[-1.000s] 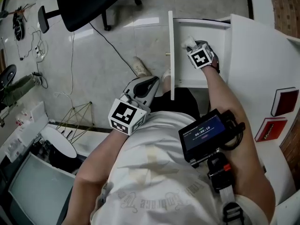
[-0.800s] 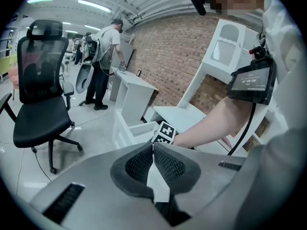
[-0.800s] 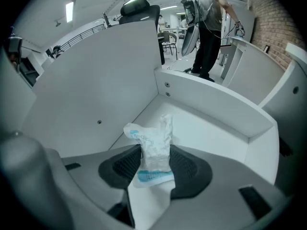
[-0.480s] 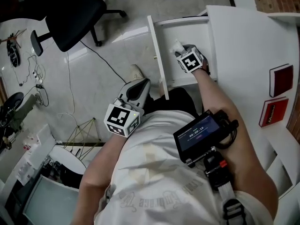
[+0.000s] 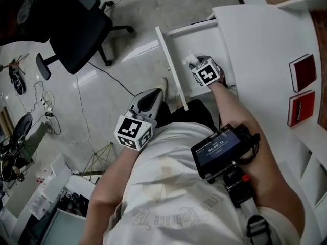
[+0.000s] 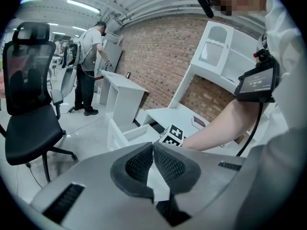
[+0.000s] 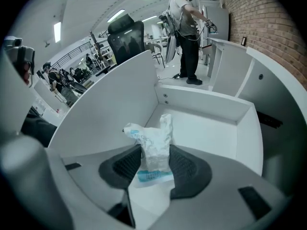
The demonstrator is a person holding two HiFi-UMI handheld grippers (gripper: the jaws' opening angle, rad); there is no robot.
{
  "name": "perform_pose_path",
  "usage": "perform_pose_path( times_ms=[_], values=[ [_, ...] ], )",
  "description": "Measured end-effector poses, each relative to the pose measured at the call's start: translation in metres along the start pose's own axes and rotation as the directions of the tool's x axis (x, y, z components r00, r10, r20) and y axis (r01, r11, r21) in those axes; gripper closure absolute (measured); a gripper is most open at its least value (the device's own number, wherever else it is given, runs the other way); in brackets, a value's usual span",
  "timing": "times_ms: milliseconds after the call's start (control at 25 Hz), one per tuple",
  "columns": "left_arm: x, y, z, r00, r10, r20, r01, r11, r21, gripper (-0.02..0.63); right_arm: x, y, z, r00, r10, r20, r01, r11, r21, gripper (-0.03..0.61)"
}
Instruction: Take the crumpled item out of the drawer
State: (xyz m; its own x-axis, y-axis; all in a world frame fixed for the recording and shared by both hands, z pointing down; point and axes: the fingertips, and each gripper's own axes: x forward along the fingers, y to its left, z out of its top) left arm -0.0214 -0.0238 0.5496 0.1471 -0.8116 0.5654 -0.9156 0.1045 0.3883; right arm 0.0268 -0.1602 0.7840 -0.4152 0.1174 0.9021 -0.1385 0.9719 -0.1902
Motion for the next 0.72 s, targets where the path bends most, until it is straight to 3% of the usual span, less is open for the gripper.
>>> perform_pose_path(
  times_ms=[440,720],
  values=[
    [-0.012,0.001,0.001,0.994,-0.098,-0.049,0.102,0.992,0.081,0.586,-0.033,0.005,-0.012,0.997,-0.065,0.036,0.06,0.99,0.128,0.388],
    [-0.016,0.007,0.006,0.992,-0.116,-0.05,0.121,0.987,0.108,0.586,-0.048,0.014,-0.019,0.994,-0.095,0.054,0.084,0.979,0.184,0.39]
  ],
)
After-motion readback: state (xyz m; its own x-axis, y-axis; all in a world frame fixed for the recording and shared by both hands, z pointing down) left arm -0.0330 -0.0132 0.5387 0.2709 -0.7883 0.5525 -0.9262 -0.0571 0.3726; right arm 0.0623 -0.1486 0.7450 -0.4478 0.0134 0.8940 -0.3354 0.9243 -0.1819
